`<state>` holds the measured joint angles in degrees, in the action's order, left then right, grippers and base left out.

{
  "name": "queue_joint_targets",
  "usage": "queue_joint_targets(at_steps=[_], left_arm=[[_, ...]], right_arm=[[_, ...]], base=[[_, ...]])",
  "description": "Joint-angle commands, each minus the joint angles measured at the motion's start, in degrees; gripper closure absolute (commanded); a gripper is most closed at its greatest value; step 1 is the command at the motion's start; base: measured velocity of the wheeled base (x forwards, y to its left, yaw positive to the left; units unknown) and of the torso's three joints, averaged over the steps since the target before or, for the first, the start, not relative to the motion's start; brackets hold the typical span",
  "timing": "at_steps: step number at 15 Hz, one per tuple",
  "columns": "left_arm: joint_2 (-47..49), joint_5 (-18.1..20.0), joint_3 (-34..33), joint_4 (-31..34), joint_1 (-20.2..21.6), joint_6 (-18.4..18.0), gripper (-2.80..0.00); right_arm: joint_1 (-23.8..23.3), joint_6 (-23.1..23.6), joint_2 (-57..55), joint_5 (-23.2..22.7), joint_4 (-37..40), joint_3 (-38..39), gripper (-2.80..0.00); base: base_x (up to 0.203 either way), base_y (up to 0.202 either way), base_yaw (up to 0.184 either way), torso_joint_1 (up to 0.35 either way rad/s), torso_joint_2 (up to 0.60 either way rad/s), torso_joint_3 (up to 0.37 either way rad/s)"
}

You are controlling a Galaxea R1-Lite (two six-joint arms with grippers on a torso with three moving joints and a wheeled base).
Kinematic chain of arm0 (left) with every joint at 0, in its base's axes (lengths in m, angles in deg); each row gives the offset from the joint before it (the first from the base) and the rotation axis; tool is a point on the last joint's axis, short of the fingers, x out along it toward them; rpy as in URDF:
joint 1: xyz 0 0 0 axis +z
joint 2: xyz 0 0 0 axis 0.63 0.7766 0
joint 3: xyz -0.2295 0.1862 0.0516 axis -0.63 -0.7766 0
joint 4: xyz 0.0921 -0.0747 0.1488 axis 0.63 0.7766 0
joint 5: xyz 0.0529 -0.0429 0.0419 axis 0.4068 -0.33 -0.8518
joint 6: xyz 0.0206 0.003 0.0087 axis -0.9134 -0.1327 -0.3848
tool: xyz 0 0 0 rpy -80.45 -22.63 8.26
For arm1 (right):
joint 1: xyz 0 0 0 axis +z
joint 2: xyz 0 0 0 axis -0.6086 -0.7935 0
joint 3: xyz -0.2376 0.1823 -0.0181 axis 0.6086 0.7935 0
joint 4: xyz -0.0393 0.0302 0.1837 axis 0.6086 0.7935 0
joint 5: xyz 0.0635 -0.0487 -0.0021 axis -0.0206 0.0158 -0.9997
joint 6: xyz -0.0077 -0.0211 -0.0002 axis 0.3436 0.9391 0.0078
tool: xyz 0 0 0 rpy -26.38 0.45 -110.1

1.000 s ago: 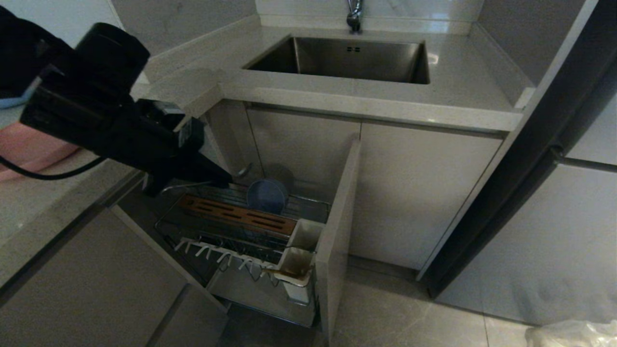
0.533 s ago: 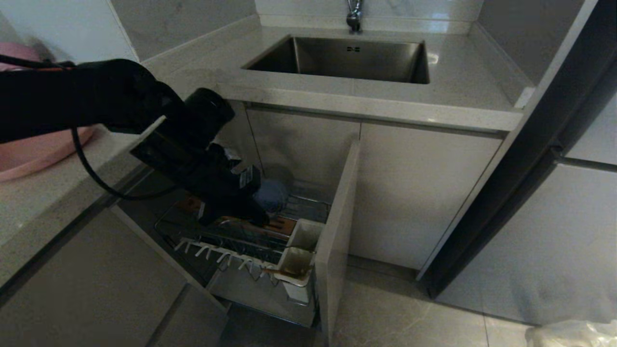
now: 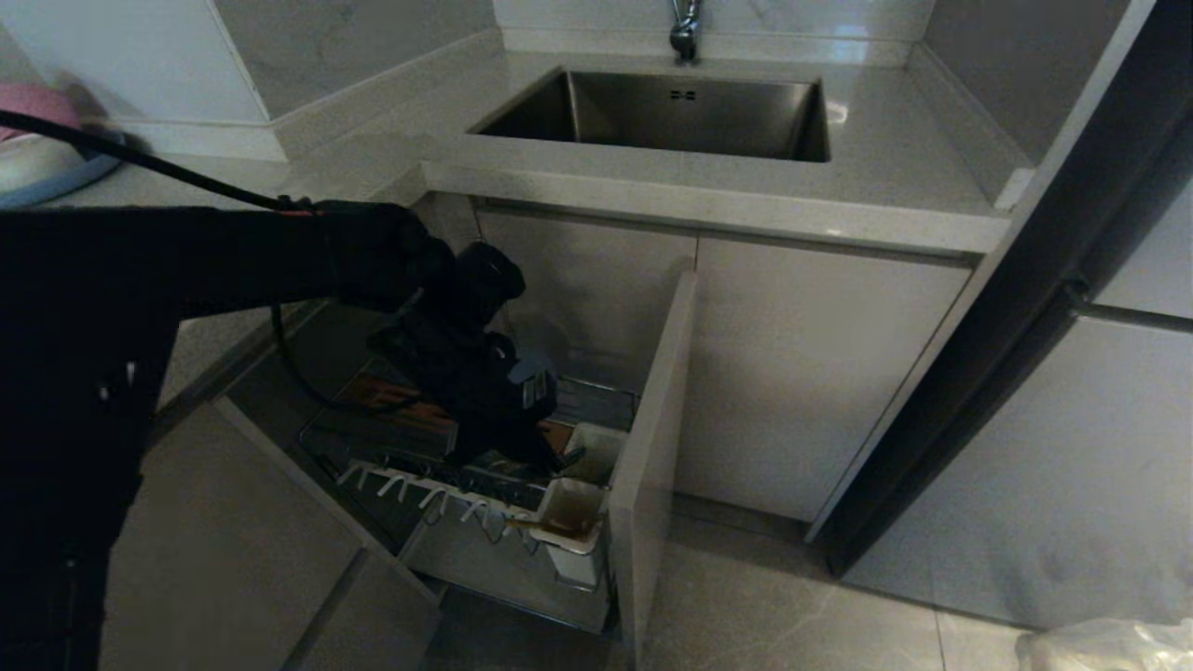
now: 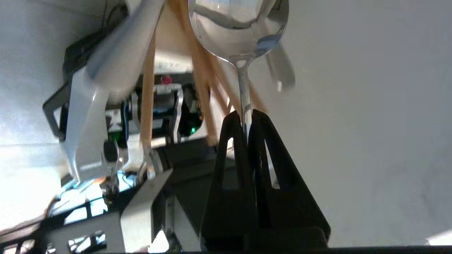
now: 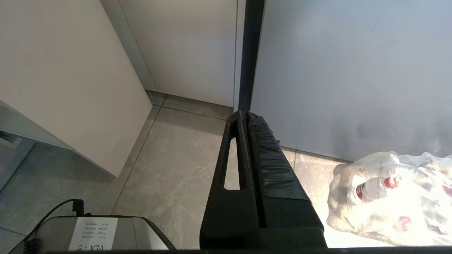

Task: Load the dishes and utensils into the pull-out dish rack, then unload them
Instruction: Pick up the spoon and place it in the cupboard

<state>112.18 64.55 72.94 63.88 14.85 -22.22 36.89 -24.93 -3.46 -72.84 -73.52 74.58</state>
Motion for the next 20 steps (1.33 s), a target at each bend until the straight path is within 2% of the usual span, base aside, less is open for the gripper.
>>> queue_joint_targets(at_steps=[1,7,20], left_arm=[[2.5,0.2,0.1,-0.9,-0.2,0.2,0.0],[4.2,0.4,0.1,-7.0,-0.1,0.1,0.0],[7.1,0.4,0.2,-9.2,-0.1,0.3,0.0]], right_arm=[[0.0,0.1,0.0,0.0,0.1,0.0,0.0],[0.0,0.0,0.0,0.0,0.1,0.0,0.0],[0.0,0.0,0.0,0.0,0.1,0.0,0.0]], base=[[0.0,0.0,0.0,0.0,0.0,0.0],[0.0,0.0,0.0,0.0,0.0,0.0],[0.0,0.0,0.0,0.0,0.0,0.0]])
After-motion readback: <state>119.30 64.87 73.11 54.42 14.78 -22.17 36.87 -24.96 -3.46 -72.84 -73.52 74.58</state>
